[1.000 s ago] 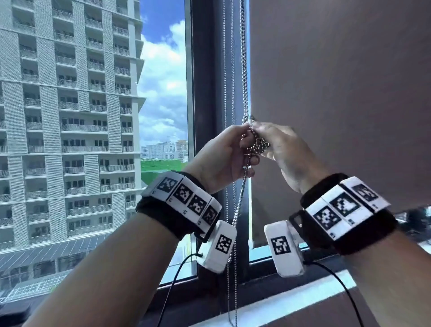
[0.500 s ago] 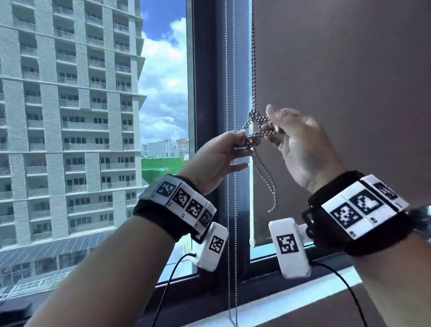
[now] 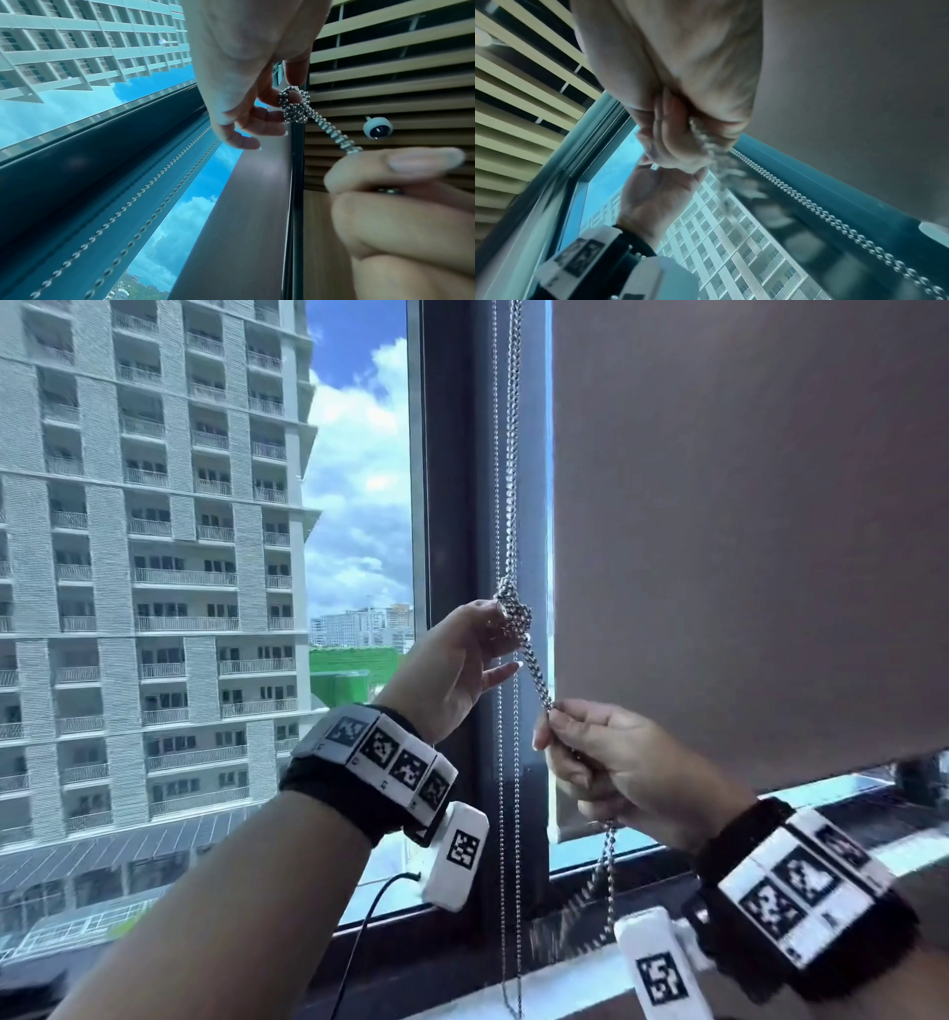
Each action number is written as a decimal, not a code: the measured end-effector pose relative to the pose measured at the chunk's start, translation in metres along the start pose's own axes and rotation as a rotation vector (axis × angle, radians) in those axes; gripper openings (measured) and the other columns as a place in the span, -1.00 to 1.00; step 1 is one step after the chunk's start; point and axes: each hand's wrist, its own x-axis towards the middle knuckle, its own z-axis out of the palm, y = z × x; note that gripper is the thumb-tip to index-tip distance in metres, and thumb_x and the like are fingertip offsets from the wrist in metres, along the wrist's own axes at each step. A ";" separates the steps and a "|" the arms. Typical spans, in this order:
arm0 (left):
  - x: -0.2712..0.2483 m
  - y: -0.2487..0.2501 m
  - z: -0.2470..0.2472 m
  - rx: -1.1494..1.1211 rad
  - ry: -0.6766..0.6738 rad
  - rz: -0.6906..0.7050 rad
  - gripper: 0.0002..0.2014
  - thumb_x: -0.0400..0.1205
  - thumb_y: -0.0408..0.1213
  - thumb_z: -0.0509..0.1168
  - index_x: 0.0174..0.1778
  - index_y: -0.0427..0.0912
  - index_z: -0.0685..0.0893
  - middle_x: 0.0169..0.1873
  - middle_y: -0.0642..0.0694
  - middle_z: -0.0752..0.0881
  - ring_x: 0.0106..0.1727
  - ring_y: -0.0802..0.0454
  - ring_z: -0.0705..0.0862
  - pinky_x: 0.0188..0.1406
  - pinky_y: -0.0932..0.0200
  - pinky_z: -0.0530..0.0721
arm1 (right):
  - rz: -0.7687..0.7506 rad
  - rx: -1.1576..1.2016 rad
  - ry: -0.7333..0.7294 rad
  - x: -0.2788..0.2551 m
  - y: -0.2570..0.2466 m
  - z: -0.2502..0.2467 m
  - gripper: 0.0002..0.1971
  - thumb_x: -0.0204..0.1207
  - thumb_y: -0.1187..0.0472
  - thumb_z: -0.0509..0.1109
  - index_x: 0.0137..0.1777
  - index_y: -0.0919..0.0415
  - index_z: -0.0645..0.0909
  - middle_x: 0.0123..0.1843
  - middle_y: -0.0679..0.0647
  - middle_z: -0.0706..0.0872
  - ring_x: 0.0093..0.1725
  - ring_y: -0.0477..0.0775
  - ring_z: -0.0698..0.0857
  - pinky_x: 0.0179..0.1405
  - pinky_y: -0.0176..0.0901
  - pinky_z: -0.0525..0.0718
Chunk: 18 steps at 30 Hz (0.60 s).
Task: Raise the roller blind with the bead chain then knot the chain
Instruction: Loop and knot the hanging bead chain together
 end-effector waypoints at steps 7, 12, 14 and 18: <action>-0.001 -0.007 0.010 -0.087 -0.057 0.017 -0.95 0.68 -0.40 0.19 -0.01 -0.20 0.54 -0.22 -0.10 0.72 -0.26 0.04 0.76 -0.04 0.14 0.69 | -0.024 0.097 0.075 0.009 0.030 0.004 -0.76 0.60 0.07 0.19 -0.20 0.19 0.51 -0.55 -0.02 0.36 -0.55 -0.08 0.15 -0.52 -0.14 -0.02; -0.004 -0.014 0.006 -0.076 -0.083 -0.026 -0.87 0.68 -0.30 0.21 0.10 -0.23 0.55 -0.18 -0.12 0.78 -0.27 0.00 0.77 -0.11 0.09 0.75 | -0.020 -0.020 0.134 0.012 0.049 0.011 -0.72 0.70 0.14 0.10 -0.21 0.21 0.50 -0.56 0.05 0.43 -0.59 -0.04 0.23 -0.66 -0.28 0.18; -0.007 -0.016 0.007 -0.063 -0.120 -0.068 -0.79 0.72 -0.19 0.14 0.06 -0.23 0.61 -0.13 -0.13 0.75 -0.30 0.05 0.75 -0.18 0.11 0.75 | -0.030 -0.036 0.153 0.014 0.053 0.010 -0.71 0.70 0.14 0.10 -0.19 0.24 0.51 -0.54 0.08 0.50 -0.56 0.04 0.35 -0.61 -0.21 0.32; -0.008 -0.017 0.008 0.036 -0.104 -0.038 -0.69 0.74 -0.13 0.09 0.08 -0.20 0.69 -0.27 -0.01 0.71 -0.51 0.23 0.48 -0.49 0.36 0.48 | 0.006 -0.136 0.190 0.015 0.040 0.011 -0.70 0.70 0.13 0.10 -0.02 0.31 0.58 -0.33 0.13 0.65 -0.43 0.02 0.60 -0.42 -0.19 0.60</action>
